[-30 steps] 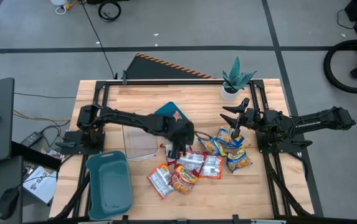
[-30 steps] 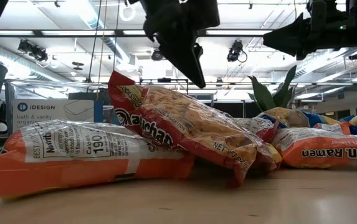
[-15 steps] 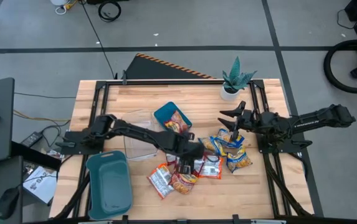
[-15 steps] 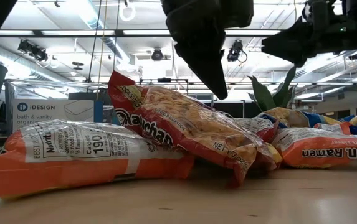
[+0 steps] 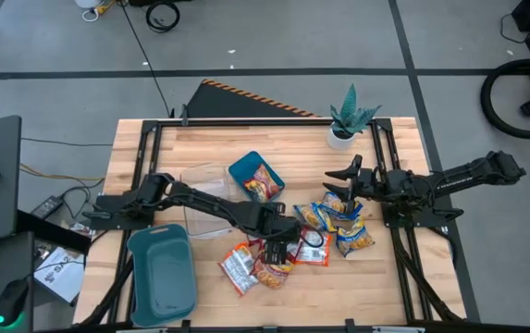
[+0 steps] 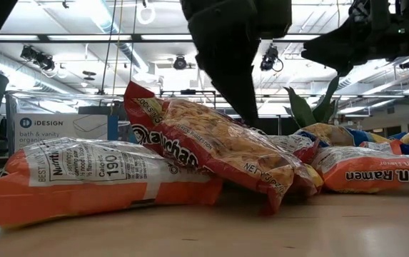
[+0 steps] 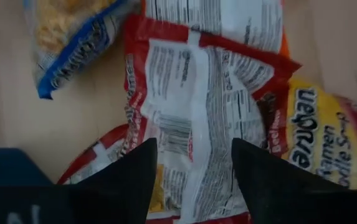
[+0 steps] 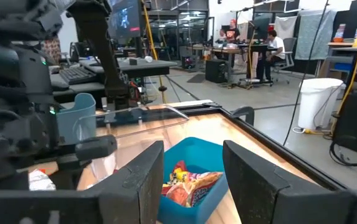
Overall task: Sort Maruchan noodles
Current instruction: Put the red noodle pack into the blue bin
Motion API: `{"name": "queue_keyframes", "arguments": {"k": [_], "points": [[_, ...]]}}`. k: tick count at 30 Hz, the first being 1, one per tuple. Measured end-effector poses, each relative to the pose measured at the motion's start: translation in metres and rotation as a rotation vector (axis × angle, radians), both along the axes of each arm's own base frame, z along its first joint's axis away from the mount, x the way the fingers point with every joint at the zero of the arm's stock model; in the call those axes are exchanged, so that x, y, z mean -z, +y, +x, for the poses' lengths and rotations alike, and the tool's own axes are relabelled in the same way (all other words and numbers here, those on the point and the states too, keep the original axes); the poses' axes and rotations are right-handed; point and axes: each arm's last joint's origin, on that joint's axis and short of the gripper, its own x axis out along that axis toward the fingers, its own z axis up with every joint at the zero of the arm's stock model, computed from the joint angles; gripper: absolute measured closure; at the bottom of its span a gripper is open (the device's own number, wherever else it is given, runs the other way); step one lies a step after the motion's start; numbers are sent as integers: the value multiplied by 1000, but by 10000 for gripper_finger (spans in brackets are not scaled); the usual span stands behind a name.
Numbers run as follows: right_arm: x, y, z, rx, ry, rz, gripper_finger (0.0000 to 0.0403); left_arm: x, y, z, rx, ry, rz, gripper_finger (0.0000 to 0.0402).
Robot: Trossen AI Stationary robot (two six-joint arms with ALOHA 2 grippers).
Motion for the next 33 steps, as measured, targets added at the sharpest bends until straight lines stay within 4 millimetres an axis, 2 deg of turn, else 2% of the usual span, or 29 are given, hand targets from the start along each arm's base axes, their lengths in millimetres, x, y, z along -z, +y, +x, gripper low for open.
{"name": "queue_keyframes", "arguments": {"k": [5,13,22,25,33], "points": [[0,0,0,-4,0,-1,233,5,0,0,-1,5,5,207],[0,0,0,-5,1,-2,233,20,1,1,59,62,47,257],[1,1,1,-5,8,1,233,21,5,3,65,66,56,366],[1,1,1,-5,7,0,233,13,5,3,67,57,55,393],[1,1,1,-6,8,0,233,-36,16,3,53,41,53,394]]}}
